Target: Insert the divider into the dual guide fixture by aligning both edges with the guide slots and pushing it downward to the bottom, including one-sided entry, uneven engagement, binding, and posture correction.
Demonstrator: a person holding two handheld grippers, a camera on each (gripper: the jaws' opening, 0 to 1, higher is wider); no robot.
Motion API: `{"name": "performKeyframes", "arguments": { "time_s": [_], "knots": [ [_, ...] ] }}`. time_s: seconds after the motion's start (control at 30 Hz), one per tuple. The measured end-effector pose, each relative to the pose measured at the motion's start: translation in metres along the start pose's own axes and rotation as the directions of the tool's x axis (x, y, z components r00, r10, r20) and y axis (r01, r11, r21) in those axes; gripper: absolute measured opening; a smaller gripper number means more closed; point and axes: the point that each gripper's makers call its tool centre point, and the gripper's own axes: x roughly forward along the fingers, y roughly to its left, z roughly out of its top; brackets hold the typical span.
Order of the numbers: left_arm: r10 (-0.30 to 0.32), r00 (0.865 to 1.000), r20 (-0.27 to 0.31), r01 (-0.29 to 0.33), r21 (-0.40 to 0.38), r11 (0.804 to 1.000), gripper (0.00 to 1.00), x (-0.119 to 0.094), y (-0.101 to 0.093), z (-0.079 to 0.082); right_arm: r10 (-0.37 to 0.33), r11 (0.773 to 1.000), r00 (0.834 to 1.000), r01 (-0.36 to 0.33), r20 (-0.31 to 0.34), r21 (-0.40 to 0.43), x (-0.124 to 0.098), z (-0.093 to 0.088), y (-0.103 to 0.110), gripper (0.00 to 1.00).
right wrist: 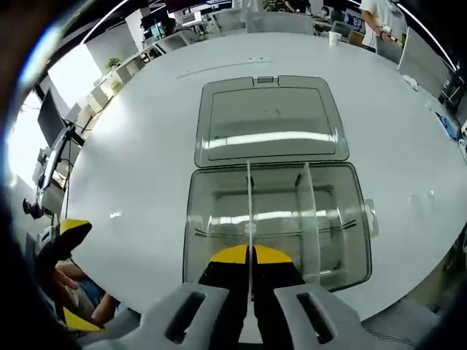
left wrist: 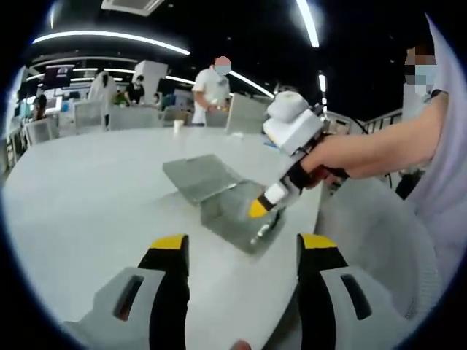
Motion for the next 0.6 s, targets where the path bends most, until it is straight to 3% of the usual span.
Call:
{"name": "performKeyframes", "arguments": {
  "time_s": [0.6],
  "knots": [
    [0.000, 1.000, 0.000, 0.000, -0.005, 1.000, 0.58, -0.0005, 0.0012, -0.0017, -0.009, 1.000, 1.000, 0.009, -0.007, -0.021, 0.0042, -0.0057, 0.0016, 0.00]
  ]
}}
